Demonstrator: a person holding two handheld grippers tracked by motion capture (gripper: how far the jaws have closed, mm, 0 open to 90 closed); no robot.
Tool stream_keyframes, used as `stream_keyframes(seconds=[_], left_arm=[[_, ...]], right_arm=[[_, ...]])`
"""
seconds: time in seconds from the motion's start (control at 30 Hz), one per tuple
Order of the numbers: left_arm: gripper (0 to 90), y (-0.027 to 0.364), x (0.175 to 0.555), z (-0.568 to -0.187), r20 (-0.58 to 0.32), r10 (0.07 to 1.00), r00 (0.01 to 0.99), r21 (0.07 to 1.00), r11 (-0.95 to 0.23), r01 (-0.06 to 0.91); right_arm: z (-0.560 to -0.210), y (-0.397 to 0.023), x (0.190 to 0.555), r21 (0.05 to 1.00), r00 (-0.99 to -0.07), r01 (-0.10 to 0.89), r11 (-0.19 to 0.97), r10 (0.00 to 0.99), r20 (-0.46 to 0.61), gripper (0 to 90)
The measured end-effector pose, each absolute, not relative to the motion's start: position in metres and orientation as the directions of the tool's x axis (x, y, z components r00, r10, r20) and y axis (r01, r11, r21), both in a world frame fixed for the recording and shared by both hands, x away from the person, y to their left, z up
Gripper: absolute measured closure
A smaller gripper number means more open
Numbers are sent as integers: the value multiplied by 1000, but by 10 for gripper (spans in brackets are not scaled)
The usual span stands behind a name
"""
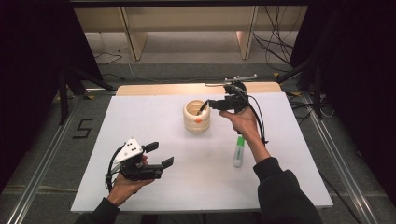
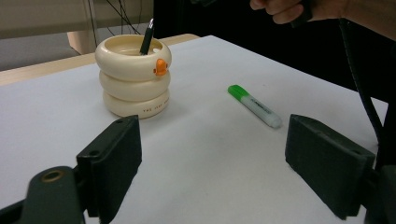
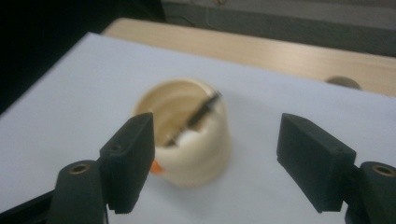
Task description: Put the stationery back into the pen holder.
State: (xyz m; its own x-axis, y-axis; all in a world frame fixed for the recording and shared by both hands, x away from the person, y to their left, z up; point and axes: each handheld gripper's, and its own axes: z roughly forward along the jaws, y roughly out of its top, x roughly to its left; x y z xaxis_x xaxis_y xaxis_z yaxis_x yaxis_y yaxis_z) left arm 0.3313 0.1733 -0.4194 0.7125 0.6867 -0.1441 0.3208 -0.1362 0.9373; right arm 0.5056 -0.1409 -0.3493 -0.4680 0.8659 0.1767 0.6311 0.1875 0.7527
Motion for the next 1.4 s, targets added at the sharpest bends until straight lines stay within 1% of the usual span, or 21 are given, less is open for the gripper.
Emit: stream_keyframes(seconds=[0.1,0.4,0.5,0.67,0.7,0.8,0.97,1.0,1.07,1.27,1.4], left_arm=[[180,173,331,-420,-141,687,713,936,-142,322],[180,174,331,-420,-144,688,711,936,-137,323],[180,174,331,-420,-140,687,713,936,-143,322],[180,174,331,-420,-138,687,713,936,-146,322],[180,173,331,-420,-138,688,713,935,-146,322],[180,173,332,-420,-137,688,713,935,-148,322],[179,173,331,-420,-135,688,713,935,-149,321],[180,173,332,-420,-136,688,713,935,-149,323],[179,173,332,-421,-134,688,713,934,-152,323],[179,173,331,-420,-137,689,712,935,-146,322],[179,172,331,-420,-134,688,714,935,-150,320]], right_arm=[[-355,-153,498,726,-442,656,208,885,146,280],[-370,-165,478,684,-434,690,235,891,132,264],[-377,-167,471,680,-450,686,259,885,116,264],[-387,-172,460,667,-463,694,270,877,127,260],[-390,-174,457,679,-477,683,269,868,137,273],[-395,-177,448,692,-518,676,255,832,200,342],[-405,-179,435,688,-571,666,289,791,220,490],[-408,-179,433,688,-577,664,293,785,223,533],[-412,-181,428,693,-591,657,296,774,229,612],[-423,-184,420,691,-606,650,317,765,219,807],[-430,-184,417,681,-619,644,347,759,199,896]])
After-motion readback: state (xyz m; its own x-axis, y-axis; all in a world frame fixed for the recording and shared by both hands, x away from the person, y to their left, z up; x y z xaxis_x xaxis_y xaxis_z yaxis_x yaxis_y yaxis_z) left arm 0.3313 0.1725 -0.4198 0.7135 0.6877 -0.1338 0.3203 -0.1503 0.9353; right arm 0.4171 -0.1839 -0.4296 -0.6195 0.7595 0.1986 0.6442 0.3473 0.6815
